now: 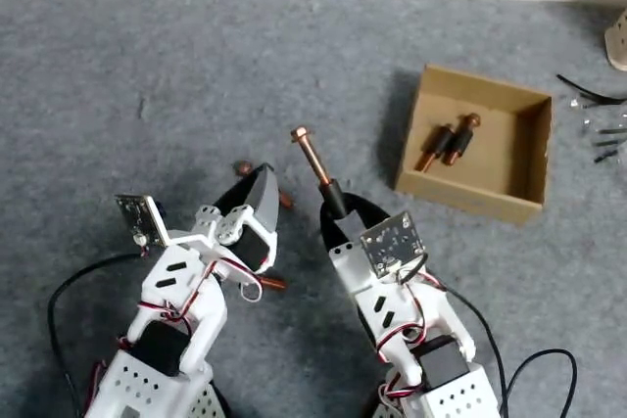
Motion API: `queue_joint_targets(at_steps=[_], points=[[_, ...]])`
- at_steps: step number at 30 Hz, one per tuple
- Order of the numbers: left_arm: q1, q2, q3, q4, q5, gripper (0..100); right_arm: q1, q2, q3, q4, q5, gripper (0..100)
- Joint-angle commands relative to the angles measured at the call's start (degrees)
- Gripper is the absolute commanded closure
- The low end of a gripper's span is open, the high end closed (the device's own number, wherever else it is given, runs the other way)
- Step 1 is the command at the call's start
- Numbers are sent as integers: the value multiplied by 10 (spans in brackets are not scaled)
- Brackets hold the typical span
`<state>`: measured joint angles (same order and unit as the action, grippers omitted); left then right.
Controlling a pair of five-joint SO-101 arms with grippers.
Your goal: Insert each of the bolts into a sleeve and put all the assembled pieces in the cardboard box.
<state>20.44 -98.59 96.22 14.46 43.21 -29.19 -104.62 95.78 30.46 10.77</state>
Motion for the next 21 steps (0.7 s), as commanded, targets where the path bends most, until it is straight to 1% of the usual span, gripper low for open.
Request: queue_joint_targets(at_steps=[1,19,21], points=[[-3,3,11,-7,2,992,7,-7,87,-7,2,994],[-3,7,13,-7,2,991,8,-7,87,-22,2,994],[-3,7,13,-7,2,991,22,-7,87,-24,2,994]])
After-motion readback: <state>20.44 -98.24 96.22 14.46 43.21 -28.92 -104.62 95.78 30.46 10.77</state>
